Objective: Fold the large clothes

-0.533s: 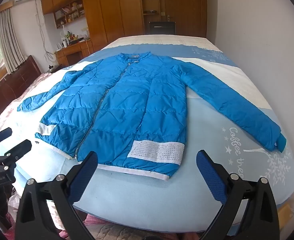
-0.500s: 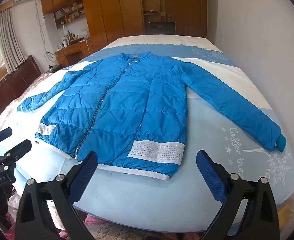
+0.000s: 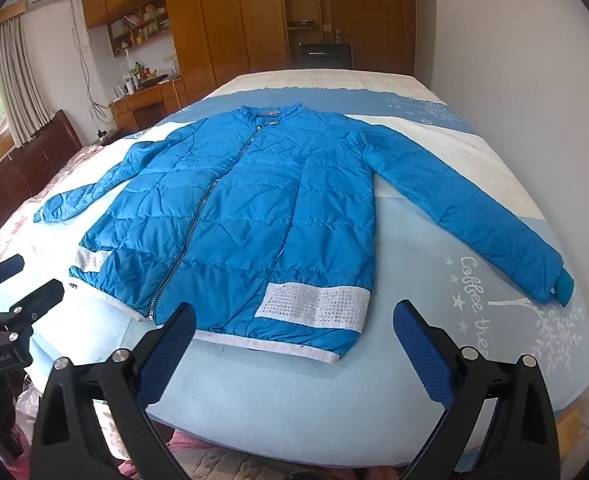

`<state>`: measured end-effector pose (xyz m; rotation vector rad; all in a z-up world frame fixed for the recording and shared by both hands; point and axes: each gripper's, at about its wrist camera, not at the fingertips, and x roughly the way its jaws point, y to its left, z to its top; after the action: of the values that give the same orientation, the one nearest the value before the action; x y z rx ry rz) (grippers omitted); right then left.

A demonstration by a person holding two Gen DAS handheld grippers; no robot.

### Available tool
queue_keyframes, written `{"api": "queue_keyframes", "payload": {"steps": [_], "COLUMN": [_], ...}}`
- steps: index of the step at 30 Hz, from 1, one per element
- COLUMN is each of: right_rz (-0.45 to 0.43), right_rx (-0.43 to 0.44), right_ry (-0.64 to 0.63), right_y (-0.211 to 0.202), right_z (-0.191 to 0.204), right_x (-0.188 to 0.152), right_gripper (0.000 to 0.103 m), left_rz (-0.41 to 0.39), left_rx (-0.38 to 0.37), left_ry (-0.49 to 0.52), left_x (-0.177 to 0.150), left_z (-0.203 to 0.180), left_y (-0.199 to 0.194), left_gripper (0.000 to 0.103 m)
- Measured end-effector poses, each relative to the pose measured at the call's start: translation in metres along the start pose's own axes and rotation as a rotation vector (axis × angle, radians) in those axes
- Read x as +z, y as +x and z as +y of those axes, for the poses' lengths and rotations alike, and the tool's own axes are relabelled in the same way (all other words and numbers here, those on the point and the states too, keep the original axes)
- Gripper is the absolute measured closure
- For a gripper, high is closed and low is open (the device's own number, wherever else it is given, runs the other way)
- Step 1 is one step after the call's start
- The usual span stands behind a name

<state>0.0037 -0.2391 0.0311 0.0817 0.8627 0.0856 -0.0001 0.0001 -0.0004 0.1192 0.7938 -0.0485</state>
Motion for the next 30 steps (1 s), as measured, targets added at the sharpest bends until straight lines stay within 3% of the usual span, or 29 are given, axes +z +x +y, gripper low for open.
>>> {"api": "queue_keyframes", "payload": {"steps": [30], "right_rz": [-0.003], "right_rx": [0.000], "right_ry": [0.000], "right_y": [-0.0021], "right_z": [0.0009], "right_x": [-0.0008], "right_gripper": [0.004], "left_rz": [0.000], "left_rx": [0.007], "left_ry": [0.000], "left_x": [0.0031], "left_z": [0.0018], "left_y": [0.0014], "left_gripper": [0.003]}}
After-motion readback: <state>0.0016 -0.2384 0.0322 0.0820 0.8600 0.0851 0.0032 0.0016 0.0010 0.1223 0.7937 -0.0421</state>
